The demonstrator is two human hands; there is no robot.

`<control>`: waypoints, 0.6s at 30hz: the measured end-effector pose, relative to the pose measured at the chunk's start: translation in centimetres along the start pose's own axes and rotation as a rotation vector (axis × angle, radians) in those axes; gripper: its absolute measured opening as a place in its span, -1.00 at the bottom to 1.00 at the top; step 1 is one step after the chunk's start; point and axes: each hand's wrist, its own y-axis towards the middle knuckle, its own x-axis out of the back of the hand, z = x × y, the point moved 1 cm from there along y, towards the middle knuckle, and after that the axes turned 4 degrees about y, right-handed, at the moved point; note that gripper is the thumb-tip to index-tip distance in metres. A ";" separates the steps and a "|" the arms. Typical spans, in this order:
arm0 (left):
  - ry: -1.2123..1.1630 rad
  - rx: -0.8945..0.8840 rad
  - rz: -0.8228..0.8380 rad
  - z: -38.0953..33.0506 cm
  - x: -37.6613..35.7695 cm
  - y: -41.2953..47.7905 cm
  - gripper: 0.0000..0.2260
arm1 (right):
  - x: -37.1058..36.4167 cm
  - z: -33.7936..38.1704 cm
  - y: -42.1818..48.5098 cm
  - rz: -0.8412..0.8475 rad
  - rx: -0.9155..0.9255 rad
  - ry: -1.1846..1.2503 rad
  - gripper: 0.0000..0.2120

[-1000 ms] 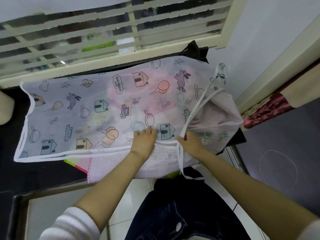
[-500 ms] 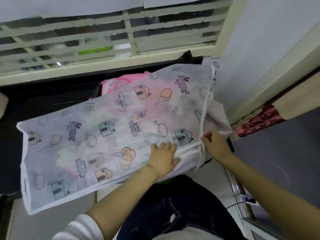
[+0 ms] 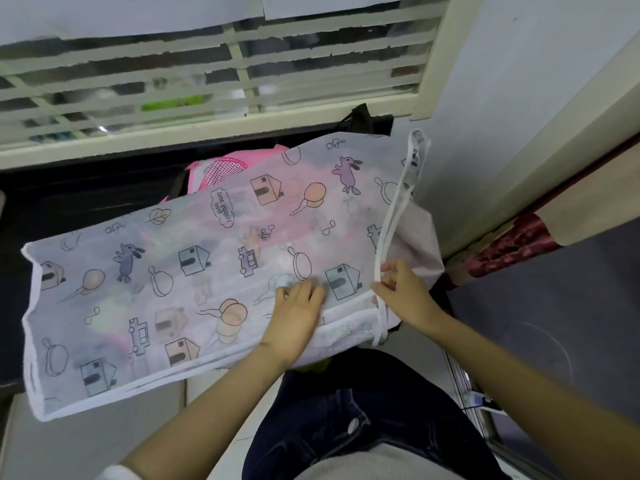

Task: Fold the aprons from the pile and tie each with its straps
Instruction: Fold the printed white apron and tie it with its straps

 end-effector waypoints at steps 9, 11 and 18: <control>0.168 0.034 0.107 -1.0 -1.8 -1.2 -0.42 | -0.2 -1.1 0.1 0.198 0.004 -0.223 -0.84; 0.193 0.032 0.073 -1.1 -1.9 -1.0 -0.52 | -0.2 -0.9 0.0 0.215 0.008 -0.221 -0.81; 0.171 -0.099 -0.044 -1.9 -2.1 -2.3 -0.50 | -0.3 -2.0 0.6 0.294 -0.056 -0.274 -0.84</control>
